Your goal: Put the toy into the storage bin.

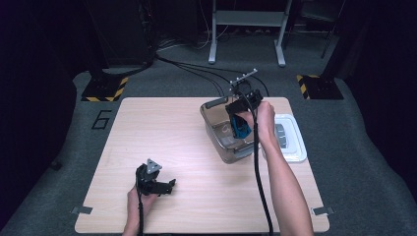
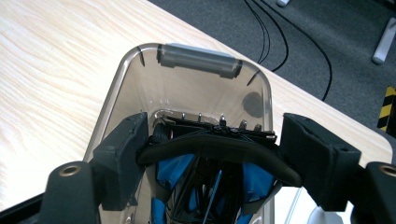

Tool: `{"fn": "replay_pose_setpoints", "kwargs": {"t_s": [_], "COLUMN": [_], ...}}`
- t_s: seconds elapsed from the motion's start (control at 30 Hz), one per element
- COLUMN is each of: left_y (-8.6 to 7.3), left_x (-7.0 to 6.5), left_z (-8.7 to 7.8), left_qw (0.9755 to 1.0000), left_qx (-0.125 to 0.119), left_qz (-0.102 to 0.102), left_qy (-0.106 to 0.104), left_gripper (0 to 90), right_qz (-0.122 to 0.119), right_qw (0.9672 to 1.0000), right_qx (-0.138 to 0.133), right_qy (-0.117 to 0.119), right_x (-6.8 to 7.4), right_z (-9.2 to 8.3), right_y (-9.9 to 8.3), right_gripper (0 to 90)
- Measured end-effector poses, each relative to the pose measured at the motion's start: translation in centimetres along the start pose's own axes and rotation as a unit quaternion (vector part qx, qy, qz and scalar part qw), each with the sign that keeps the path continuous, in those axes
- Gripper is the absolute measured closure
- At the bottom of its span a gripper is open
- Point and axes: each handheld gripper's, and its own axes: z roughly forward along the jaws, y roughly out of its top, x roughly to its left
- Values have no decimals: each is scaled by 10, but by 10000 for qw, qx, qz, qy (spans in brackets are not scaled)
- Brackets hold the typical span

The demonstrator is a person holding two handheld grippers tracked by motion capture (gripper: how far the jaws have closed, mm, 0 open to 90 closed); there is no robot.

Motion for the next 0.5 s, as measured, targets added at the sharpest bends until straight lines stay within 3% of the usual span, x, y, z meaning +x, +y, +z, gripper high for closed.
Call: {"fn": "replay_pose_setpoints", "kwargs": {"t_s": [0.5], "left_y": [0], "left_x": [0], "left_z": [0], "left_qw": [10000], "left_qx": [2], "left_qz": [6], "left_qy": [-1], "left_gripper": [14], "right_qz": [116], "right_qw": [9997], "right_qx": [181], "right_qy": [147], "right_x": [1], "right_z": [15], "right_y": [-19], "right_gripper": [243]}}
